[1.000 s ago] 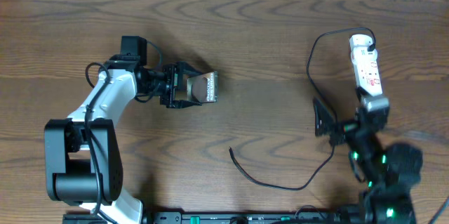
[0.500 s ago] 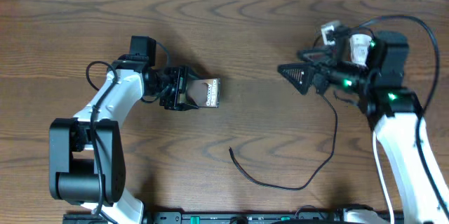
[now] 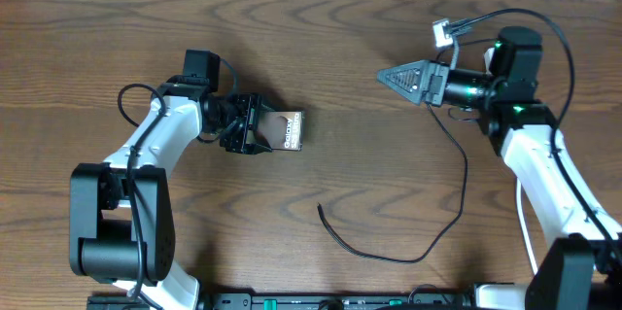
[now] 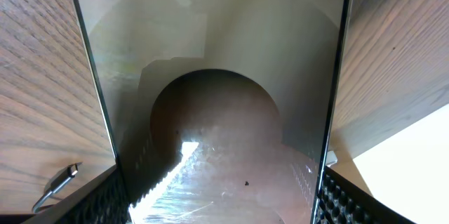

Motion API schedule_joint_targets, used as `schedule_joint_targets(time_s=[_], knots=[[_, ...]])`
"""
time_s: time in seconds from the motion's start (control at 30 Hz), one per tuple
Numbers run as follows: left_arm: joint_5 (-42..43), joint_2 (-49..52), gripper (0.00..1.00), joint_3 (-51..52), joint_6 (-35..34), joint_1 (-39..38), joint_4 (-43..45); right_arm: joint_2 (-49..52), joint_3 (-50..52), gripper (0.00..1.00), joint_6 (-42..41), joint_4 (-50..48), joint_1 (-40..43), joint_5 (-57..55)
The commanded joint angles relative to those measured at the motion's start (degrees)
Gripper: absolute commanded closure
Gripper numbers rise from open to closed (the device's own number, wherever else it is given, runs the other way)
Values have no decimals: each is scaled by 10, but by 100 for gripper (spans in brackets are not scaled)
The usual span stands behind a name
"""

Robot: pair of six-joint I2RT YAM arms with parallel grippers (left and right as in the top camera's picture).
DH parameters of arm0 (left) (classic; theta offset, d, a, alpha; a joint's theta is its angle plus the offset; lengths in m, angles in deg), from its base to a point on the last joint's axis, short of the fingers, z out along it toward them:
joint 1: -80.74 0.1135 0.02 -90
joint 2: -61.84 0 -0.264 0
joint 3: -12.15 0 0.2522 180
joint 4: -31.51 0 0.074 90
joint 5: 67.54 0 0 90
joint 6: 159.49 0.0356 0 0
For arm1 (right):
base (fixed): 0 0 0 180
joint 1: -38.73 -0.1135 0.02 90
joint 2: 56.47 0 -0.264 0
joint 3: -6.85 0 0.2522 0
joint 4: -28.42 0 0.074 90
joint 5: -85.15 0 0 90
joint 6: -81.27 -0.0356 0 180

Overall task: Plug charger to phone and switch on socket
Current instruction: 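Move the right gripper from rest toward the phone held by left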

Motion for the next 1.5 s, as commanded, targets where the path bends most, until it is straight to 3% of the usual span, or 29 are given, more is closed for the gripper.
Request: schedule_joint_targets(time_s=[0.0,0.47,0.67,1.33,1.47], knots=[[-3,-20,93,-27,1,-12,-1,18,-10,1,-42,-1,-32,-14],[-93,-74,93,-35,-8,-36,-24,61,-10,1,-40,76,-116,-149],[-123,-101,93,-35,-31,-36,-43,71,-10,5,-41,79,-138,-182],[-135,-105,93,-35,-120,-79,-51,73,-10,3,-43,80,-231,-263],[-130,-105,93,-35,-128,-86,-51,73,-10,12,-43,80,-246,-285]])
